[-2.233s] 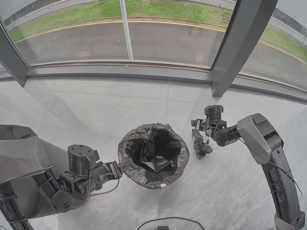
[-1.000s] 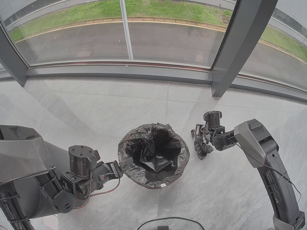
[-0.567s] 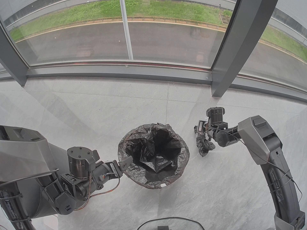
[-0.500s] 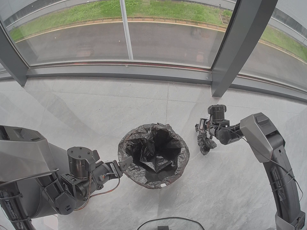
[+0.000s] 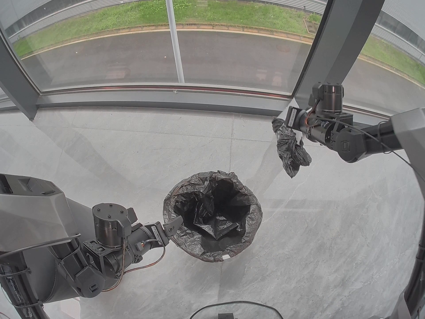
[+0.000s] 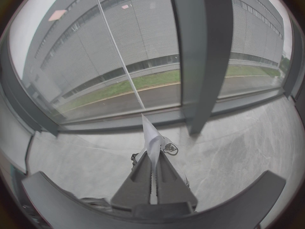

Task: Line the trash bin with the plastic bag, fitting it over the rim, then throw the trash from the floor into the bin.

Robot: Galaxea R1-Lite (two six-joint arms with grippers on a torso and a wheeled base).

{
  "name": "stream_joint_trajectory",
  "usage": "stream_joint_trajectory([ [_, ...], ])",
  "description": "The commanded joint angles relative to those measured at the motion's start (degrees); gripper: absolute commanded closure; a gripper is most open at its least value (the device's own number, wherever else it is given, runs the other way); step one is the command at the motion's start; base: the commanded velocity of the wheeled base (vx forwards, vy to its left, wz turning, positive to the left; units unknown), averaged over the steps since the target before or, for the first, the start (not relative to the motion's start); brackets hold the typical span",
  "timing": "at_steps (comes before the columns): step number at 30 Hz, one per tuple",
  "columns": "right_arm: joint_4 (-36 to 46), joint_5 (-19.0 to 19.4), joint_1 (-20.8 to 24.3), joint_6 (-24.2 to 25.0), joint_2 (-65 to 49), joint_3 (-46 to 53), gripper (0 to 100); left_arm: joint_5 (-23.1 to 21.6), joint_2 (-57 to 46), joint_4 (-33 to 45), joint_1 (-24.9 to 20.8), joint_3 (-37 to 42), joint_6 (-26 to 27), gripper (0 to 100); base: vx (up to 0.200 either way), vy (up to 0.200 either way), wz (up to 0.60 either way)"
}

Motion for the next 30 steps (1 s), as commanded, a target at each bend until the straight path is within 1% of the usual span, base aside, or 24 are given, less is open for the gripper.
stream_joint_trajectory([
  [1, 0.2, 0.1, 14.6, 0.7, -18.3, 11.9, 100, 0.0, 0.4, 0.0, 0.9, -0.2, 0.0, 0, 0.000, 0.000, 0.00],
  [2, -0.2, -0.1, 17.7, 1.0, -18.4, 13.4, 100, 0.0, 0.7, 0.0, 1.1, -0.5, -0.1, 0, 0.000, 0.000, 0.00],
  [3, -0.4, -0.2, 19.7, 1.0, -18.3, 14.5, 100, -0.1, 1.2, 0.0, 1.3, -0.6, -0.1, 0, 0.000, 0.000, 0.00],
  [6, -1.5, -0.6, 24.6, 1.1, -17.0, 15.0, 100, 0.0, 1.3, -0.3, 1.5, -0.6, -0.1, 0, 0.000, 0.000, 0.00],
  [9, -2.4, -2.4, 27.0, 0.8, -13.4, 13.7, 100, 0.0, 1.4, -0.3, 1.5, -0.6, -0.1, 0, 0.000, 0.000, 0.00],
  [12, -3.6, -3.7, 27.6, 0.7, -8.9, 12.5, 100, 0.0, 1.4, -0.3, 1.5, -0.6, -0.1, 0, 0.000, 0.000, 0.00],
  [14, -3.6, -3.7, 27.6, 0.7, -8.9, 12.5, 100, 0.0, 1.4, -0.3, 1.5, -0.6, -0.1, 0, 0.000, 0.000, 0.00],
  [15, -6.0, -3.9, 27.6, 0.8, -4.6, 12.5, 100, 0.0, 1.3, -0.4, 1.5, -0.5, -0.1, 0, 0.000, 0.000, 0.00],
  [19, -8.7, -3.9, 28.0, 1.3, 0.9, 13.1, 100, 0.0, 1.4, -0.4, 1.5, -0.5, -0.1, 0, 0.000, 0.000, 0.00],
  [21, -8.9, -3.9, 28.3, 1.3, 2.2, 13.2, 100, 0.0, 1.3, -0.4, 1.5, -0.5, -0.1, 0, 0.000, 0.000, 0.00],
  [22, -9.6, -3.9, 28.9, 1.3, 4.7, 13.3, 100, -0.1, 1.4, -0.4, 1.5, -0.5, -0.1, 0, 0.000, 0.000, 0.00],
  [30, -11.6, -4.2, 28.7, 0.6, 12.4, 10.4, 100, -0.1, 1.4, -0.4, 1.4, -0.4, -0.1, 0, 0.000, 0.000, 0.00],
])
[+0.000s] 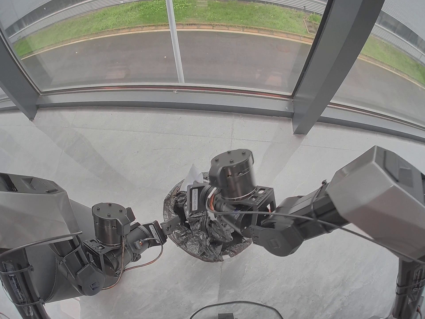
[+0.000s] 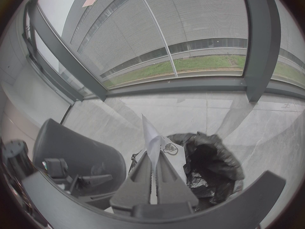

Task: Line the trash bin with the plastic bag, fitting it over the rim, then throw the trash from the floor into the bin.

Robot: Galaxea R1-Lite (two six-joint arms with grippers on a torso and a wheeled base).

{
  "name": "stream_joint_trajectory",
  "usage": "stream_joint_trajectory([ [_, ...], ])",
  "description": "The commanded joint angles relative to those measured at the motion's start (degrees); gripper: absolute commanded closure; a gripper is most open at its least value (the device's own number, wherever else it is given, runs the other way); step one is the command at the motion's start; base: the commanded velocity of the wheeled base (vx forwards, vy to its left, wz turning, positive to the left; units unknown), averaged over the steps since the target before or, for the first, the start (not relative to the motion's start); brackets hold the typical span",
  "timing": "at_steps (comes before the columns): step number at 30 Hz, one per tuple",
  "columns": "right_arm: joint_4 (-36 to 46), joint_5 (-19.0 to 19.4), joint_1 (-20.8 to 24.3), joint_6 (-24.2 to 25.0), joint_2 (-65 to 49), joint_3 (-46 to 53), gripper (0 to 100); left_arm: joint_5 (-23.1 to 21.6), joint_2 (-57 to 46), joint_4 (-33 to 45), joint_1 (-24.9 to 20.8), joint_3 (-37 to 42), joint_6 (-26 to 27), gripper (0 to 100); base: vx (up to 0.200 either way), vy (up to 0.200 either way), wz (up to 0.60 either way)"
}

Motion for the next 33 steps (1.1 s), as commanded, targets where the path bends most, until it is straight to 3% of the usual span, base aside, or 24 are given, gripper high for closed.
stream_joint_trajectory([
  [1, -0.5, -0.2, -0.3, -0.3, 7.2, -1.5, 100, 0.1, 0.0, 0.0, 0.0, 0.0, 0.0, 0, 0.000, 0.000, 0.00],
  [14, -0.8, -1.2, -3.0, -2.3, 7.4, -2.1, 100, 0.1, 0.1, 0.0, -0.2, 0.1, 0.0, 0, 0.000, 0.000, 0.00],
  [15, -0.8, -1.2, -3.0, -2.3, 7.4, -2.1, 0, 0.0, 0.1, 0.0, -0.1, 0.1, 0.0, 0, 0.000, 0.000, 0.00],
  [33, -1.3, -0.3, -1.2, -0.3, 7.8, -2.0, 0, 0.0, 0.2, 0.0, -0.2, 0.1, 0.0, 0, 0.000, 0.000, 0.00],
])
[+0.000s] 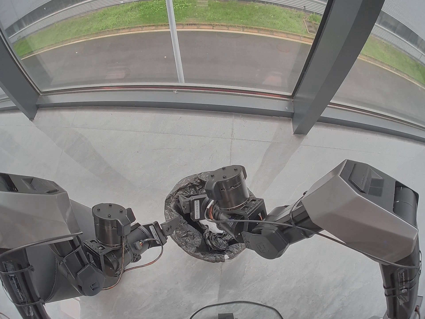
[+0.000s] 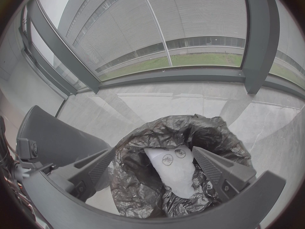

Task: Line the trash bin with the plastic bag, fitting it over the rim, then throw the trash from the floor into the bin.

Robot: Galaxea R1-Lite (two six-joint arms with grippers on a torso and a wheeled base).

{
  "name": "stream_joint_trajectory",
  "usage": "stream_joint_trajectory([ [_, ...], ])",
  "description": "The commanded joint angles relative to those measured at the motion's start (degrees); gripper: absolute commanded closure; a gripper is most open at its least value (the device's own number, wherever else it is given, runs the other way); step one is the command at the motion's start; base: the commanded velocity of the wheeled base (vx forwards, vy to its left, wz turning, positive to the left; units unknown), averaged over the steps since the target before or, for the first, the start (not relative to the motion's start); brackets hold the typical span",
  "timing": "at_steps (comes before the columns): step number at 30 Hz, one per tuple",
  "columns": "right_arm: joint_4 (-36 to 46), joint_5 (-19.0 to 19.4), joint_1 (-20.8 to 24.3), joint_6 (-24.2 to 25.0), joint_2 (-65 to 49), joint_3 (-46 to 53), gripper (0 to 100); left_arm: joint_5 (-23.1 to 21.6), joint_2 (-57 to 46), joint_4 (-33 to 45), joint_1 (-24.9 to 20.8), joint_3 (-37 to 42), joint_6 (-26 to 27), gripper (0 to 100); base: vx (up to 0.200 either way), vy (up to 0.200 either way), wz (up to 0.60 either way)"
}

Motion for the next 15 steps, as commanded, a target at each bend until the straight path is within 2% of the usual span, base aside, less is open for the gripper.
stream_joint_trajectory([
  [1, 0.0, 0.3, 0.4, 0.1, 2.8, -0.6, 0, 0.0, 0.1, 0.0, -0.1, 0.0, 0.0, 0, 0.000, 0.000, 0.00],
  [8, 1.1, 0.3, -1.7, 0.0, 11.7, -8.2, 0, 0.0, 0.2, 0.0, -0.1, 0.0, 0.0, 0, 0.000, 0.000, 0.00],
  [15, 3.4, 0.4, -1.8, -0.3, 17.5, -14.8, 0, 0.0, 0.3, 0.0, -0.2, -0.1, -0.1, 0, 0.000, 0.000, 0.00],
])
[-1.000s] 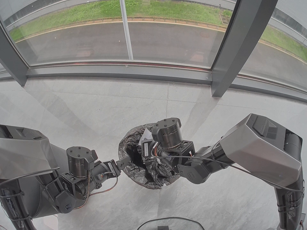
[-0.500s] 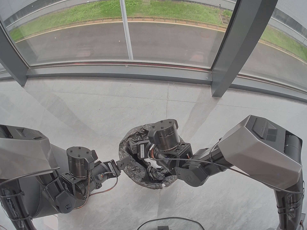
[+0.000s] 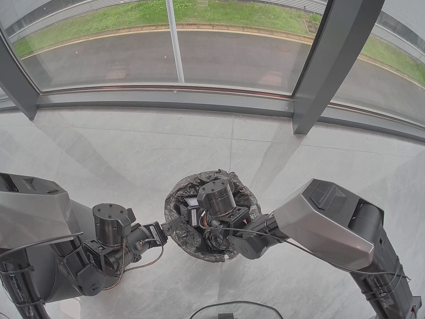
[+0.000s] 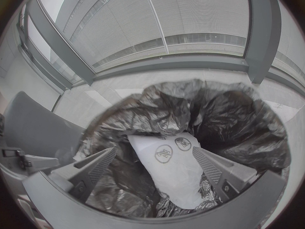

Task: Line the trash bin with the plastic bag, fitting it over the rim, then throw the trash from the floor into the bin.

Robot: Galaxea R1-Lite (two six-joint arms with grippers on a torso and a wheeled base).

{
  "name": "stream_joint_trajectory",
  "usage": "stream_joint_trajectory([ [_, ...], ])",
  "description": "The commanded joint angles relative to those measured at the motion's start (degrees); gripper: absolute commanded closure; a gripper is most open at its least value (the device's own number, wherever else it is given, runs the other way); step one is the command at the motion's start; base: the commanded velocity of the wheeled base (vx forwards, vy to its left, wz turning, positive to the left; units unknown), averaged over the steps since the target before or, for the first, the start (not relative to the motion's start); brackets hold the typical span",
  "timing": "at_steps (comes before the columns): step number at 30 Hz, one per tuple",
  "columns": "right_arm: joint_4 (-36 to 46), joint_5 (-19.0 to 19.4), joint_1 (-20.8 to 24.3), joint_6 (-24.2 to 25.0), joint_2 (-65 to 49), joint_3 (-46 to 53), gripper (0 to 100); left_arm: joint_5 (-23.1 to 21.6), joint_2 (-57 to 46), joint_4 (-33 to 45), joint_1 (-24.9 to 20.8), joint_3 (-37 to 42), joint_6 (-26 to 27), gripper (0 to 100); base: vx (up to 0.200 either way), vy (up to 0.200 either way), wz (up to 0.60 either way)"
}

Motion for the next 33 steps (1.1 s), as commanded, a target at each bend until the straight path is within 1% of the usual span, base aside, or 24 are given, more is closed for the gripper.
stream_joint_trajectory([
  [1, 2.3, 0.0, -0.6, -0.2, 7.5, -7.1, 0, 0.0, 0.3, 0.0, -0.1, 0.0, 0.0, 0, 0.000, 0.000, 0.00],
  [5, 3.9, -0.8, -2.0, -1.3, 11.0, -13.6, 0, 0.0, 0.2, -0.1, -0.1, 0.0, 0.0, 0, 0.000, 0.000, 0.00],
  [14, 4.0, -0.7, -2.8, -1.7, 11.3, -14.1, 0, 0.0, 0.2, 0.0, -0.3, 0.0, 0.1, 0, 0.000, 0.000, 0.00],
  [17, 4.1, -1.2, -3.1, -2.7, 10.6, -13.5, 0, 0.0, 0.2, -0.1, -0.3, 0.0, 0.0, 0, 0.000, 0.000, 0.00],
  [20, 4.3, -2.7, -3.7, -2.7, 5.8, -12.2, 0, 0.0, -0.5, -0.1, -0.3, 0.3, 0.0, 0, 0.000, 0.000, 0.00],
  [26, 5.9, -2.8, -3.7, -2.8, -9.6, -5.6, 0, 0.1, -4.1, -3.1, 0.2, 1.0, 0.9, 0, 0.000, 0.000, 0.00],
  [27, 6.1, -2.8, -3.7, -2.8, -10.5, -5.3, 0, 0.1, -4.4, -3.3, 0.3, 1.0, 1.1, 0, 0.000, 0.000, 0.00],
  [28, 6.8, -2.9, -3.7, -2.9, -13.4, -4.2, 0, 0.2, -5.9, -3.4, 0.5, 1.0, 2.6, 0, 0.000, 0.000, 0.00],
  [30, 9.0, -3.2, -3.6, -3.7, -19.0, -2.1, 0, 2.3, -9.1, -3.4, 1.2, 0.9, 9.1, 0, 0.000, 0.000, 0.00],
  [31, 9.7, -3.2, -3.6, -4.5, -21.4, -0.8, 0, 4.4, -10.7, -3.5, 1.3, 0.7, 13.1, 0, 0.000, 0.000, 0.00],
  [32, 9.8, -3.2, -3.6, -4.8, -22.2, -0.3, 0, 5.1, -11.0, -3.5, 1.3, 0.7, 14.3, 0, 0.000, 0.000, 0.00],
  [33, 10.0, -3.2, -3.7, -6.3, -25.1, 1.6, 0, 8.1, -12.7, -3.7, 1.5, 0.6, 19.2, 0, 0.000, 0.000, 0.00],
])
